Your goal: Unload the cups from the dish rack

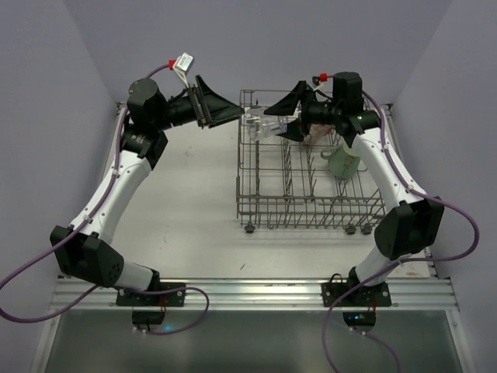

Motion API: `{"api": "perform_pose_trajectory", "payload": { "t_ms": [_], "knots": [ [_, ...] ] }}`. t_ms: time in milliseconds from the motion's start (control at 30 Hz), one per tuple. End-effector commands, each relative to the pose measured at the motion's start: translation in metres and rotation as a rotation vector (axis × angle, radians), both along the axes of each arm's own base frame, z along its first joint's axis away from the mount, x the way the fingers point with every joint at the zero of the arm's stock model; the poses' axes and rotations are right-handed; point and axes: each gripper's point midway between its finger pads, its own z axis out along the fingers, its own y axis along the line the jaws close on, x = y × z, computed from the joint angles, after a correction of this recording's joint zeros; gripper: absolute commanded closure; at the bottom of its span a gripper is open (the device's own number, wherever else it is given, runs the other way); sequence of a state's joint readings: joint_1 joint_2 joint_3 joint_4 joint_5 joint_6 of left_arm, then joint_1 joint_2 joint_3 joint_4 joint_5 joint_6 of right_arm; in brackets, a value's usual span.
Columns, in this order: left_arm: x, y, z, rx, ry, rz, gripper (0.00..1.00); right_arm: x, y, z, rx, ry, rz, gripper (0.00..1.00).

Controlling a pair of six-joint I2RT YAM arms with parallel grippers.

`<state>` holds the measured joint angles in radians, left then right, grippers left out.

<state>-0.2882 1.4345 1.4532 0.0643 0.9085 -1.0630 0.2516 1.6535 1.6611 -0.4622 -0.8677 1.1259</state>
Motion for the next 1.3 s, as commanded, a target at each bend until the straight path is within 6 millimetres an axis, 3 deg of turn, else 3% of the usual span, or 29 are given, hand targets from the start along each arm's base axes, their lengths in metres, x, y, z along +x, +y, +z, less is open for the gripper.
{"api": "perform_pose_trajectory", "payload": {
  "t_ms": [0,300,700,800,967,1267],
  "knots": [
    [-0.021,0.002,0.020,-0.048,-0.057,-0.066,0.15,-0.030,0.005,0.080,0.194,-0.118,0.102,1.00],
    [-0.022,0.002,0.023,-0.045,-0.083,-0.070,0.15,-0.034,0.010,0.098,0.265,-0.087,0.133,1.00],
    [-0.021,-0.005,0.034,-0.061,-0.129,-0.067,0.16,-0.043,0.036,0.111,0.353,-0.092,0.199,1.00],
    [-0.023,-0.005,0.039,-0.072,-0.150,-0.059,0.19,-0.044,0.043,0.109,0.361,-0.080,0.210,1.00],
    [-0.026,-0.004,0.037,-0.076,-0.144,-0.047,0.35,-0.045,0.046,0.104,0.390,-0.046,0.215,1.00],
    [-0.024,-0.003,0.036,-0.082,-0.145,-0.002,0.48,-0.047,0.047,0.101,0.387,-0.016,0.192,1.00]
  ]
}}
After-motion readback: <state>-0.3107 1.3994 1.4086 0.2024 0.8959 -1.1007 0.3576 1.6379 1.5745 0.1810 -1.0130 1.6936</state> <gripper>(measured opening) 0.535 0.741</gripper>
